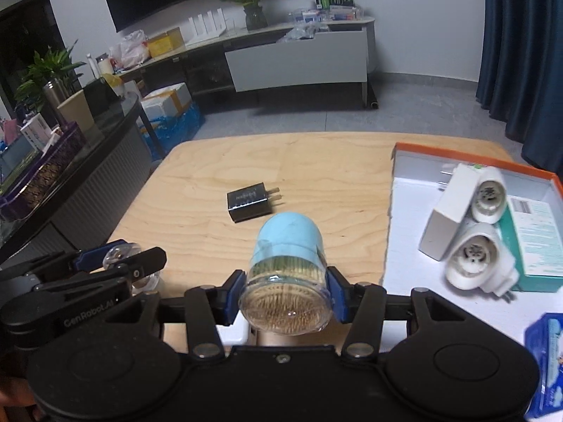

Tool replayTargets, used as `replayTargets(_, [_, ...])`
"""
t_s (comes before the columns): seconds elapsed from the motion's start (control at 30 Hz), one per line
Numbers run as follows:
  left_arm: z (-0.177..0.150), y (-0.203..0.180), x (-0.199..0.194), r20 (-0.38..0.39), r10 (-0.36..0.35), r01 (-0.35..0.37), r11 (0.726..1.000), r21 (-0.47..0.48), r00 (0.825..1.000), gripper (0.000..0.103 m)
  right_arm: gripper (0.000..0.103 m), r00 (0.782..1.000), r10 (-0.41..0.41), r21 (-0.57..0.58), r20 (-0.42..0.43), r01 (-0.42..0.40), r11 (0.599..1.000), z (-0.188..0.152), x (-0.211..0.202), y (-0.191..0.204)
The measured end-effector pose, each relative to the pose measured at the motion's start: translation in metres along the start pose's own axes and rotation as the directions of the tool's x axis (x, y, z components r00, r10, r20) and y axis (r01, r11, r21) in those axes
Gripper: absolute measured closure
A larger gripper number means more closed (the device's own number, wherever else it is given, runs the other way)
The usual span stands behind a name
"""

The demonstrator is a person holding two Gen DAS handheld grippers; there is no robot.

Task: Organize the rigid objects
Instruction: 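Carry the glass bottle and toothpick jar over the lid with both tools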

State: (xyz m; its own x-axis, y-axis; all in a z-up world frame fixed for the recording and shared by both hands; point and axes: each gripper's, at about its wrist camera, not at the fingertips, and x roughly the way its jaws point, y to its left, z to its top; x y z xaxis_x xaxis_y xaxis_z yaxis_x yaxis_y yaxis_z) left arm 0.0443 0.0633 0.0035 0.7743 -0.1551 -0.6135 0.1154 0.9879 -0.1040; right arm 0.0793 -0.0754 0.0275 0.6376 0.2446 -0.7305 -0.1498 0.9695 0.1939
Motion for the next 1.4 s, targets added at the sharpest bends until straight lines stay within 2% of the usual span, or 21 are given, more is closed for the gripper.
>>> replayTargets(0.6, [0.012, -0.032, -0.03, 0.025, 0.004, -0.004, 1.0, 0.015, 1.0, 0.053, 0.043, 0.996, -0.031, 0.018, 0.084, 0.029, 0.999, -0.008, -0.057, -0.009])
replayTargets(1.4, [0.013, -0.073, -0.037, 0.02, -0.05, 0.049, 0.997, 0.051, 0.999, 0.053, 0.043, 0.99, -0.08, 0.083, 0.119, 0.07, 0.994, -0.023, -0.09, -0.043])
